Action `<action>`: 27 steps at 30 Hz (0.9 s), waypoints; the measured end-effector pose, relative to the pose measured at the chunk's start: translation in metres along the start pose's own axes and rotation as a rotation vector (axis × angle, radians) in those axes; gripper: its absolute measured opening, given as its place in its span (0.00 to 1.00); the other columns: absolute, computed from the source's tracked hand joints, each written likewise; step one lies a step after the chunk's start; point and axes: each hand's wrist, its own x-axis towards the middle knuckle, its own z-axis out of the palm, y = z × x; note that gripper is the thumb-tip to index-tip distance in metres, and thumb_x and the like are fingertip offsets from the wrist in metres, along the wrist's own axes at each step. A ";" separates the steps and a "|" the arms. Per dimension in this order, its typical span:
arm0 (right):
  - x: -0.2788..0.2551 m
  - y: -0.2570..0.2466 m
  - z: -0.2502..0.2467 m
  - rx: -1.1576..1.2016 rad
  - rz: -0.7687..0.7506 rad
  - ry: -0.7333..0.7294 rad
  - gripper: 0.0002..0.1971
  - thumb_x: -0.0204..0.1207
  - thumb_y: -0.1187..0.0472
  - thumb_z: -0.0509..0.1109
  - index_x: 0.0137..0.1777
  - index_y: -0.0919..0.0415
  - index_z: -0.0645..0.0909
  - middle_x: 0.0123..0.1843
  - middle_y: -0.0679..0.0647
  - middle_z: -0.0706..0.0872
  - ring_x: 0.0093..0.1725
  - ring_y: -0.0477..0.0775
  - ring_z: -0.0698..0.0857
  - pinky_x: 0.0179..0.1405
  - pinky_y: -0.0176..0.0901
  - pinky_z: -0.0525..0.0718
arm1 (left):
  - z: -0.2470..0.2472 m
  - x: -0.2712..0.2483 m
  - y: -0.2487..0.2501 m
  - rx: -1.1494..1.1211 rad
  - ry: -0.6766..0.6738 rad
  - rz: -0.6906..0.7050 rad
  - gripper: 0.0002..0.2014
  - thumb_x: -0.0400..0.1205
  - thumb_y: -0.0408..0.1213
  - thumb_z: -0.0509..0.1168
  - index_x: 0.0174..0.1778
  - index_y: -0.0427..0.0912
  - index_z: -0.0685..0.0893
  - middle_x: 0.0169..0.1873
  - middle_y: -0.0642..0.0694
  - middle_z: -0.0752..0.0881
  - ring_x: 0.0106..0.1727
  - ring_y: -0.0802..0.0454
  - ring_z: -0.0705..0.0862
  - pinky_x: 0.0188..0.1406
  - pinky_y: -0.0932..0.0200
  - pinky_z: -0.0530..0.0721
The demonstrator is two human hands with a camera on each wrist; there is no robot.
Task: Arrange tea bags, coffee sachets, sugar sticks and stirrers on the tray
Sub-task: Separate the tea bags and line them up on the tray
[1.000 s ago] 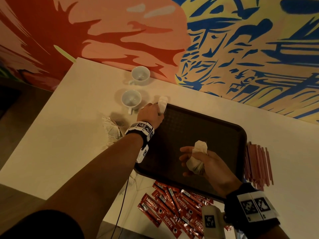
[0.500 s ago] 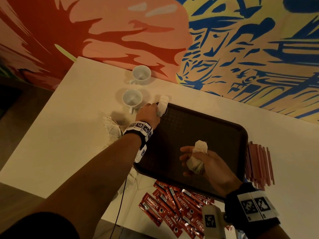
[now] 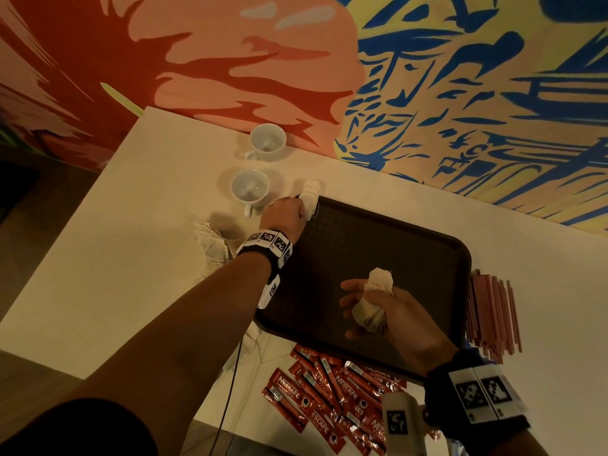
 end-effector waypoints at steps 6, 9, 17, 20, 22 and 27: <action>-0.005 -0.003 -0.007 0.144 -0.036 -0.041 0.15 0.89 0.63 0.58 0.66 0.62 0.85 0.61 0.65 0.86 0.58 0.62 0.88 0.51 0.55 0.91 | -0.019 -0.017 -0.002 -0.136 0.053 -0.042 0.08 0.80 0.39 0.71 0.54 0.46 0.87 0.50 0.46 0.86 0.51 0.47 0.85 0.55 0.50 0.84; -0.011 -0.009 -0.014 0.263 -0.057 -0.096 0.18 0.84 0.63 0.60 0.69 0.64 0.84 0.60 0.65 0.87 0.59 0.63 0.88 0.51 0.54 0.90 | -0.036 -0.039 -0.002 -0.226 0.100 -0.056 0.08 0.79 0.41 0.72 0.53 0.48 0.88 0.48 0.52 0.88 0.47 0.54 0.85 0.53 0.57 0.82; -0.038 -0.023 -0.016 0.178 -0.149 -0.216 0.17 0.90 0.61 0.59 0.73 0.63 0.79 0.66 0.62 0.89 0.66 0.62 0.88 0.50 0.47 0.92 | -0.098 -0.134 0.033 -0.645 -0.138 0.043 0.09 0.80 0.42 0.75 0.55 0.53 0.88 0.47 0.57 0.89 0.48 0.69 0.84 0.49 0.68 0.80; -0.051 -0.026 -0.013 0.109 -0.201 -0.177 0.15 0.87 0.61 0.64 0.70 0.65 0.81 0.63 0.61 0.91 0.61 0.62 0.91 0.43 0.45 0.92 | -0.116 -0.165 0.051 -0.743 -0.294 0.099 0.13 0.80 0.46 0.75 0.60 0.55 0.87 0.50 0.56 0.90 0.53 0.59 0.87 0.45 0.58 0.88; -0.059 -0.027 -0.011 0.050 -0.236 -0.148 0.14 0.85 0.61 0.68 0.67 0.66 0.83 0.59 0.63 0.92 0.57 0.63 0.92 0.41 0.45 0.92 | -0.124 -0.180 0.063 -0.814 -0.364 0.142 0.16 0.80 0.44 0.74 0.64 0.51 0.86 0.52 0.51 0.90 0.52 0.54 0.88 0.42 0.58 0.89; -0.077 -0.028 -0.006 -0.081 -0.344 -0.113 0.12 0.82 0.59 0.72 0.60 0.65 0.87 0.50 0.61 0.94 0.46 0.59 0.93 0.33 0.42 0.90 | -0.132 -0.206 0.086 -0.841 -0.365 0.230 0.12 0.82 0.39 0.73 0.61 0.47 0.87 0.49 0.48 0.90 0.52 0.48 0.89 0.43 0.50 0.89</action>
